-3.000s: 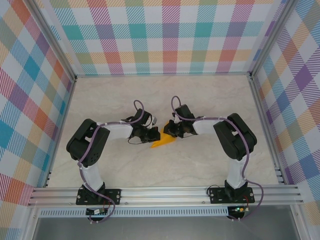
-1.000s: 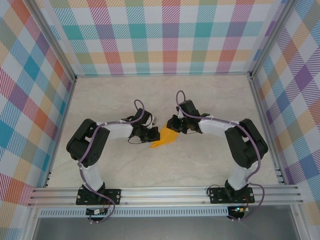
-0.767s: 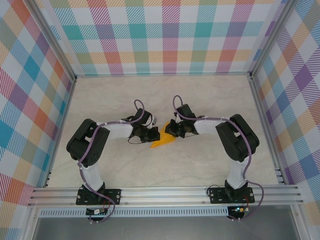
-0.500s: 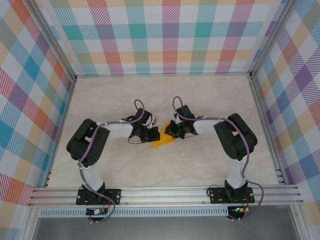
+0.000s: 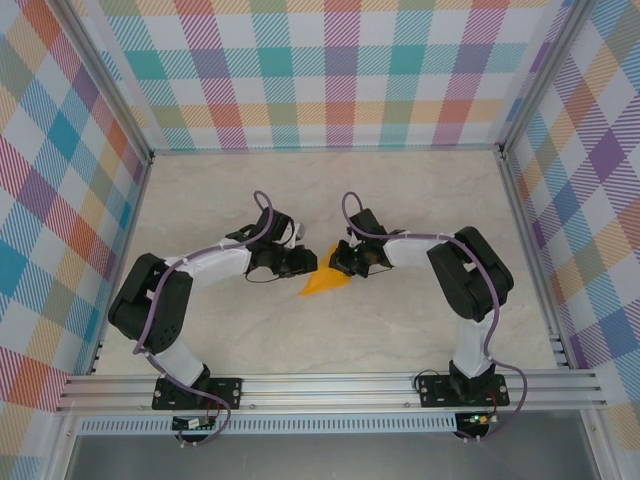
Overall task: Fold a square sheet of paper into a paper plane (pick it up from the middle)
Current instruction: Fourth fold the wing at the center of the table.
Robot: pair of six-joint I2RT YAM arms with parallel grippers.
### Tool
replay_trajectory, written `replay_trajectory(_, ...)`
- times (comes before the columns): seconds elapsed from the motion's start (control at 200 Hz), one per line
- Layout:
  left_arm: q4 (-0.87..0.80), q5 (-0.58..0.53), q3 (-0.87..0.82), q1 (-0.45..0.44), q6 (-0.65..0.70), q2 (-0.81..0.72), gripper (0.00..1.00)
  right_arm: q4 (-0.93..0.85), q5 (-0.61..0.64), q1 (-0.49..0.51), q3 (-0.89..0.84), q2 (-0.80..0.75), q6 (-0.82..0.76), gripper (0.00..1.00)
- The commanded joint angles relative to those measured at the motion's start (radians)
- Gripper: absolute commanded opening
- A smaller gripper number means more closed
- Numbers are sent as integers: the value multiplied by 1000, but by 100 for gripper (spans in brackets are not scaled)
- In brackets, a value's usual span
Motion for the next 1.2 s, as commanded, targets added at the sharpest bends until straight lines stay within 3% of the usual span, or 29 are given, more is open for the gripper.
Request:
replay_trajectory(0.0, -48, 28, -39, 7, 26, -11, 27, -98, 61, 0, -2, 54, -13, 8)
replay_trajectory(0.13, -48, 46, -50, 6, 75, 4, 22, -97, 60, -1, -4, 55, -10, 8)
replay_trajectory(0.355, -108, 19, -45, -2, 159, 33, 23, -98, 60, -1, 0, 60, -7, 8)
replay_trajectory(1.07, -114, 21, -28, -17, 203, 65, 21, -109, 60, -2, 8, 69, 0, 7)
replay_trajectory(1.195, -132, -23, -26, -17, 203, 67, 16, -115, 64, -2, 10, 71, 2, 7)
